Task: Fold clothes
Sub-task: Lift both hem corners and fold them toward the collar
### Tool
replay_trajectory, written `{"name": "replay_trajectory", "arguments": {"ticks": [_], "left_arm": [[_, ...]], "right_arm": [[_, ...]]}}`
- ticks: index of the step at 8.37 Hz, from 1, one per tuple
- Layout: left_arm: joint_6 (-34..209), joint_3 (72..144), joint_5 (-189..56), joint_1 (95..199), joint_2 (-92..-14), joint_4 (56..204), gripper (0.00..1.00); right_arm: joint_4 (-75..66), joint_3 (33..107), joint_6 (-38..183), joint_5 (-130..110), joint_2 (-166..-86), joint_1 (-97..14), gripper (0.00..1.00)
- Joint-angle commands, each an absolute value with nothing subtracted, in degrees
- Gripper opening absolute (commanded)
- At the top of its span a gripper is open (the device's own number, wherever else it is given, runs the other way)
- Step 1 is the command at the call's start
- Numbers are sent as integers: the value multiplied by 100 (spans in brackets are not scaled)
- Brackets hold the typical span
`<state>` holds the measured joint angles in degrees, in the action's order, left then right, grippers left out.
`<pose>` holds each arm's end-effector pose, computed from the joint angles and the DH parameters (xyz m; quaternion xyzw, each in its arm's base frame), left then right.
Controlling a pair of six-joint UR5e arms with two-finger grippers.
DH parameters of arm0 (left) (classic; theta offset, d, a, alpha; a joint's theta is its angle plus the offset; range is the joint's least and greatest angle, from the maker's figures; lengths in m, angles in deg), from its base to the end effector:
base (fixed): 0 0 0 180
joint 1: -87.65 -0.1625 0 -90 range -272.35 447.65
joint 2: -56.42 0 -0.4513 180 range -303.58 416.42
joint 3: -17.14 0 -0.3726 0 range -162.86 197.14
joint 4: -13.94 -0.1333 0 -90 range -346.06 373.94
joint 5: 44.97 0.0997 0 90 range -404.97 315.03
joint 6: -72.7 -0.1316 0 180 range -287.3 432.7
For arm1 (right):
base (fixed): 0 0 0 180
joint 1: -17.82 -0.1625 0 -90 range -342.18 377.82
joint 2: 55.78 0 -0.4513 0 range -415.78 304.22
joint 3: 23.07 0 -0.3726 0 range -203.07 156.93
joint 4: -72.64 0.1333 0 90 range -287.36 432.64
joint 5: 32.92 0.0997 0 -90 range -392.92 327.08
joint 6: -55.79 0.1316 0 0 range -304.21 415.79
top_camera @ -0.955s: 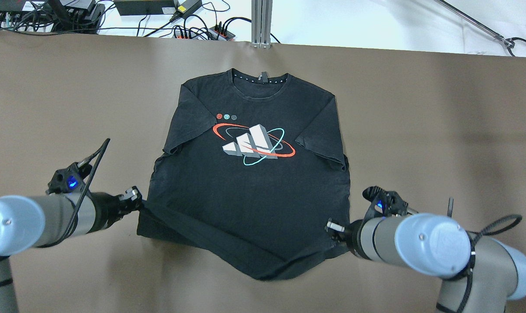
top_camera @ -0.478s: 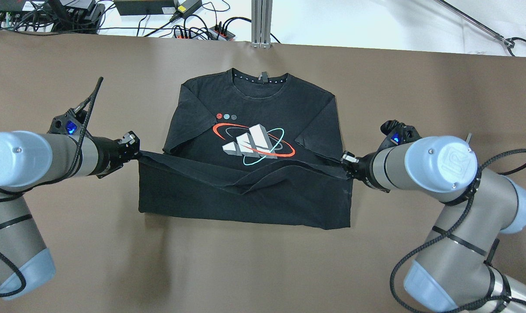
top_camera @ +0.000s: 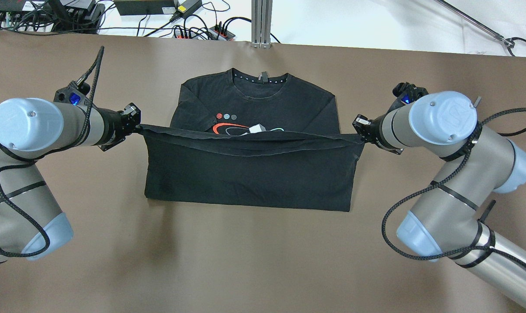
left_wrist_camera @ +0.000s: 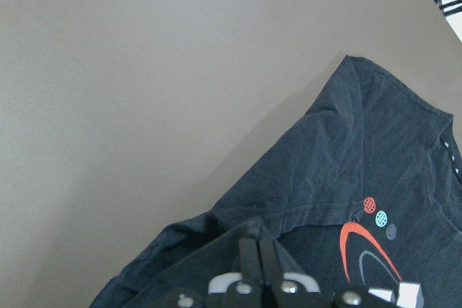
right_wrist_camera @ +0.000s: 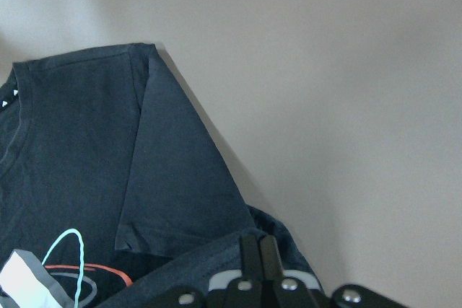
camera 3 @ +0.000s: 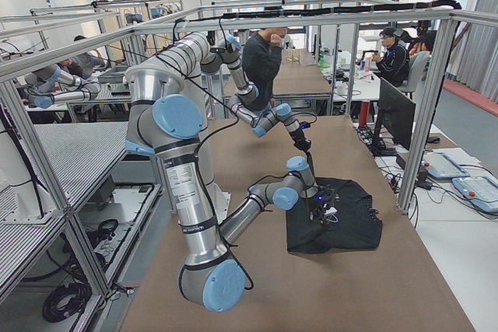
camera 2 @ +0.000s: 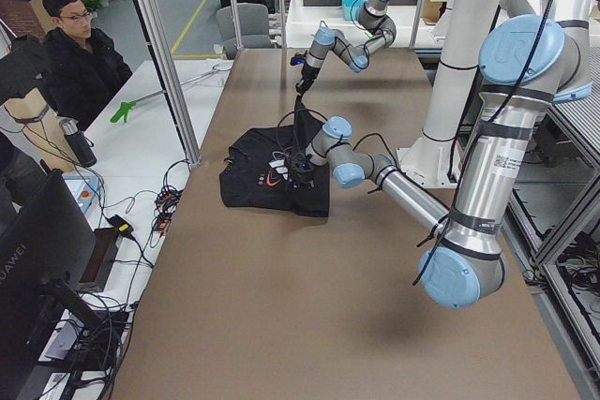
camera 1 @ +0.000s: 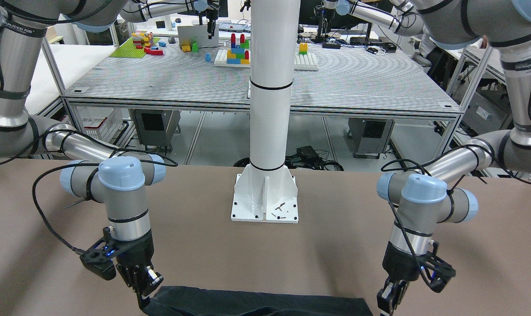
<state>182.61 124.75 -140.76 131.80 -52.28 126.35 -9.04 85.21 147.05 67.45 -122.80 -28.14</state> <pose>0.3531 -0.5100 0.3521 0.0598 0.4880 -0.4407 0.7511 -0.3518 -0.5215 0.3403 0.0829 -0.4174 0.3274 0.8436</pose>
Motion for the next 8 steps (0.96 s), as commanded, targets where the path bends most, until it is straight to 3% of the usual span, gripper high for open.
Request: {"name": "replay_trajectory", "arguments": {"ticks": [1, 8], "left_arm": [[18247, 12428, -14349, 13414, -5282, 12644, 0], [18099, 12534, -14359, 13598, -5282, 12565, 0]], "right_arm": [[-884, 7742, 14300, 6746, -11653, -3130, 0], [-892, 7713, 13563, 7510, -11589, -3657, 0]]}}
